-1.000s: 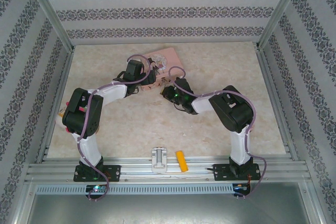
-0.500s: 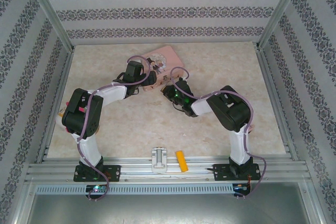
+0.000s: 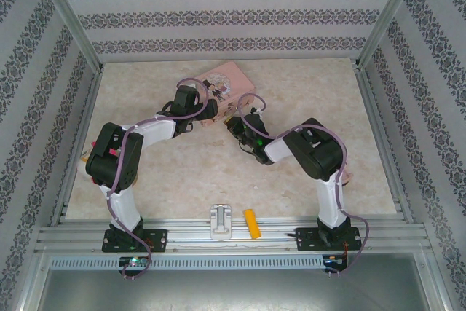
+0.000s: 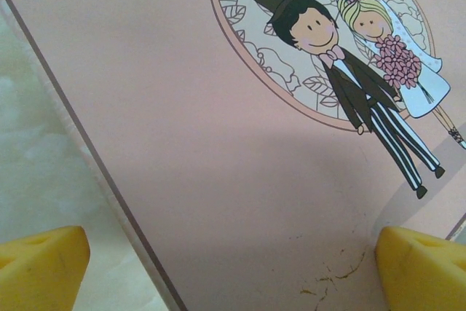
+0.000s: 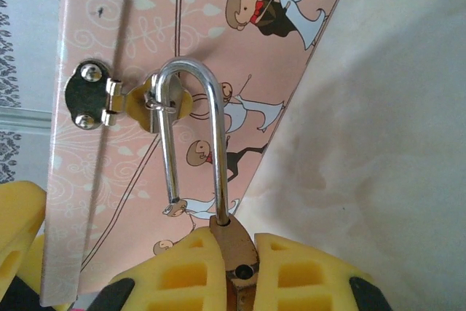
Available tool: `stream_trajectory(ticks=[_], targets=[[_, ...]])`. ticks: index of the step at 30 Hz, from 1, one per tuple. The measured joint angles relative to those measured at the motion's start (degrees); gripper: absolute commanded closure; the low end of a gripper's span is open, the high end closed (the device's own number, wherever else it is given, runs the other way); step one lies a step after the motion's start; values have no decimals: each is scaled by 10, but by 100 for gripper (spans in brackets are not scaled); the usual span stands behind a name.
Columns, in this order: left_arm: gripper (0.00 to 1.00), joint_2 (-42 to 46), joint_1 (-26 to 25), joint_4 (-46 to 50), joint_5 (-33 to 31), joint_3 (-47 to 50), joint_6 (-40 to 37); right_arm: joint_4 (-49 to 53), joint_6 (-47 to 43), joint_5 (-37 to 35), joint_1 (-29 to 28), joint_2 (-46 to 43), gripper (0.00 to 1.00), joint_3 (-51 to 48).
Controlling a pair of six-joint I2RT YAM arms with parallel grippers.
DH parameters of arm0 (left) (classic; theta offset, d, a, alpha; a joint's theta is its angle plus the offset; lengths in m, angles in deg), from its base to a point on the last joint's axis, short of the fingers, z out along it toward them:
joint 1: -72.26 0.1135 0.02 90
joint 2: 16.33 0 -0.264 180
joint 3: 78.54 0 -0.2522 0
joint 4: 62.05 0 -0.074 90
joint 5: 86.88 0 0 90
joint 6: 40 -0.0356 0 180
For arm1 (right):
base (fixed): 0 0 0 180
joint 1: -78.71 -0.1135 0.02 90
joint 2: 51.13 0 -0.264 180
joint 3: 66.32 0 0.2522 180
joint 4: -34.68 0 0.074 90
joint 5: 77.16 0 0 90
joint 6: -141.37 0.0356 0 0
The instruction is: Unlock the padlock with the key
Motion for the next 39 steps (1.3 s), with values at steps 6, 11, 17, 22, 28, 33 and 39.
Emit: stream_trajectory(ticks=[6, 11, 17, 22, 28, 33, 39], targets=[[1, 0, 0, -1, 5, 0, 1, -16, 14, -11, 1, 10, 100, 2], [1, 0, 0, -2, 10, 1, 2, -49, 44, -28, 12, 24, 100, 5], [1, -1, 0, -2, 12, 1, 2, -73, 75, -71, 43, 30, 100, 7], [1, -1, 0, -2, 12, 1, 2, -73, 84, -79, 48, 34, 100, 7], [1, -1, 0, -2, 15, 1, 3, -60, 52, -73, 48, 14, 100, -10], [1, -1, 3, -2, 21, 1, 5, -11, -1, -40, 48, -87, 100, -57], [1, -1, 13, -2, 45, 1, 8, 90, -68, 73, 59, -179, 100, -67]])
